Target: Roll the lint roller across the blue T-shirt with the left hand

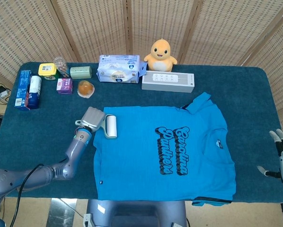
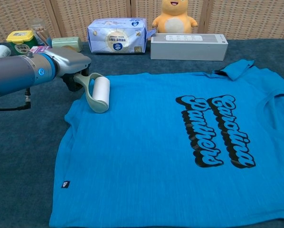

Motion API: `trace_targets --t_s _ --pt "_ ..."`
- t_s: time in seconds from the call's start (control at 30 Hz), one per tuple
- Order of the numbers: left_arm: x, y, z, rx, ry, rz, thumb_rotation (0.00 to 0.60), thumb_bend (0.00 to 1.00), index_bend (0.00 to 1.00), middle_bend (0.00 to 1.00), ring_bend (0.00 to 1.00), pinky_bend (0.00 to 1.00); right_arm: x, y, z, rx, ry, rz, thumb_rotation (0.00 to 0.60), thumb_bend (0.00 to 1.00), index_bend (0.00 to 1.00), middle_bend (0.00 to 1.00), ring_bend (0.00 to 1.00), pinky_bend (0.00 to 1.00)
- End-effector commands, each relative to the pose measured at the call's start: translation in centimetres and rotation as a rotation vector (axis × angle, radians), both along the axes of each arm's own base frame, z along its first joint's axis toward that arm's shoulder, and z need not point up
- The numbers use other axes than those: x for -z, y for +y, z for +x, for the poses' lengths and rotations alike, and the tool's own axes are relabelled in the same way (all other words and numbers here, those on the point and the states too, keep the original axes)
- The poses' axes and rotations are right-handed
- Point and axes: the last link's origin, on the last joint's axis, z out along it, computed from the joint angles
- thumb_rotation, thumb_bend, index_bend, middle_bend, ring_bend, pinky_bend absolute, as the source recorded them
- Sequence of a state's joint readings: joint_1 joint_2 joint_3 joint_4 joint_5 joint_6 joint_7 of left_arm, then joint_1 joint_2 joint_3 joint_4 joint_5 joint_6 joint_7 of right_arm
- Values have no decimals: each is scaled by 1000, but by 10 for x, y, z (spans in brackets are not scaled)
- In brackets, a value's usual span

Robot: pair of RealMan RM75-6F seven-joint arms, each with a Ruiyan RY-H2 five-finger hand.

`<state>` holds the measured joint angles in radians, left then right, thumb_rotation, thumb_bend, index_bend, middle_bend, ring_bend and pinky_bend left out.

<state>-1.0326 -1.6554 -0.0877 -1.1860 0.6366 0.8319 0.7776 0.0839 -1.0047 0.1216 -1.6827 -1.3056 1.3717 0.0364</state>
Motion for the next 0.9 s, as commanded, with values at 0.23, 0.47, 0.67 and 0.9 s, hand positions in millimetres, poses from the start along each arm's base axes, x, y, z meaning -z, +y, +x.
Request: trace_targets --t_s 0.23,0.47,0.67,0.9 --pt "-26 -8 -6 58 -115 -46 600 525 534 574 468 723 1 0 0 1 2 2 600 0 0 0 0 0" --pt "-30 -13 -12 8 -80 -65 600 149 0 0 0 299 1 0 1 -2 2 3 600 0 0 0 0 0" --pt "-44 -21 -12 22 -125 -32 600 111 0 0 0 222 2 0 2 -5 1 5 600 0 0 0 0 0" --pt "-83 -52 -33 18 -181 45 600 112 0 0 0 146 2 1 4 -15 2 8 600 0 0 0 0 0"
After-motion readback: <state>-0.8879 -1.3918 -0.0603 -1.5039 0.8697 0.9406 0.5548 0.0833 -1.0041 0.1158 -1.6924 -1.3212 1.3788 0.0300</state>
